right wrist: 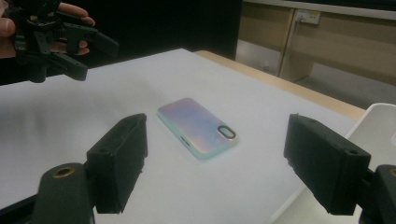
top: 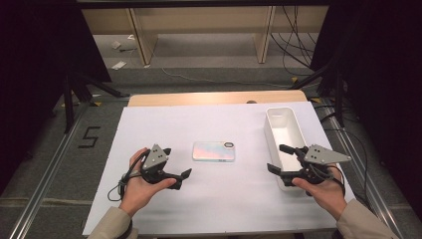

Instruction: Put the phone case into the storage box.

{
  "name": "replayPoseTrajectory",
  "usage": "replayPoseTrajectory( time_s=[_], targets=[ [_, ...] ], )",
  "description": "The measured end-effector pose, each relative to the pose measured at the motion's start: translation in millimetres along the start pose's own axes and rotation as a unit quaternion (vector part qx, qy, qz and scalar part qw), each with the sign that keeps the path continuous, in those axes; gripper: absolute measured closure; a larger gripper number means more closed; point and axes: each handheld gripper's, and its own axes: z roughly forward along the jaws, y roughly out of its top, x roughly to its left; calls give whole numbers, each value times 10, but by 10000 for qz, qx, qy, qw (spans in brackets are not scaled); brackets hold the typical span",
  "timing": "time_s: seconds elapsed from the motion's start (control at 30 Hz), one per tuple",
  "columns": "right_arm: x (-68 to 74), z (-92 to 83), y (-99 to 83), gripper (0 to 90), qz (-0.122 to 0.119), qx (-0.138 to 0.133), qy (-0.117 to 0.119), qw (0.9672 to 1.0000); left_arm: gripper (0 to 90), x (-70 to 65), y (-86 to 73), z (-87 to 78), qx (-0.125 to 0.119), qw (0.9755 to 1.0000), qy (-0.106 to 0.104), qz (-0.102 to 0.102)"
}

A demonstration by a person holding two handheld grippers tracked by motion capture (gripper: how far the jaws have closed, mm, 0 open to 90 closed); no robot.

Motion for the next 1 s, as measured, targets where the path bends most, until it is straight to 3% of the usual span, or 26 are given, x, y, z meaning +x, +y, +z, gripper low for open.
replayPoseTrajectory(
  time_s=[0.2,0.27,0.3,0.33,0.5,0.6,0.73,1.0],
  targets=[
    [3,-7,7,225,-13,-12,-15,10000,83,7,19,12,-31,10000,37,-10],
    [9,-6,12,225,-3,-14,-11,10000,196,6,52,29,-66,10000,73,0],
    [12,-2,15,225,-4,-14,-28,10000,330,4,77,41,-67,9999,112,7],
    [12,-2,15,225,-4,-14,-28,10000,330,3,105,56,-79,9999,149,-4],
    [16,7,17,226,-26,-24,-33,10000,673,18,212,191,74,9996,252,54],
    [9,4,19,226,-27,-40,-38,10000,786,37,252,281,212,9994,280,31],
    [3,4,15,226,-34,-32,-49,10000,884,56,301,364,292,9991,294,-67],
    [7,5,15,226,-28,-22,-56,10000,897,82,378,561,514,9981,308,-153]
  ],
)
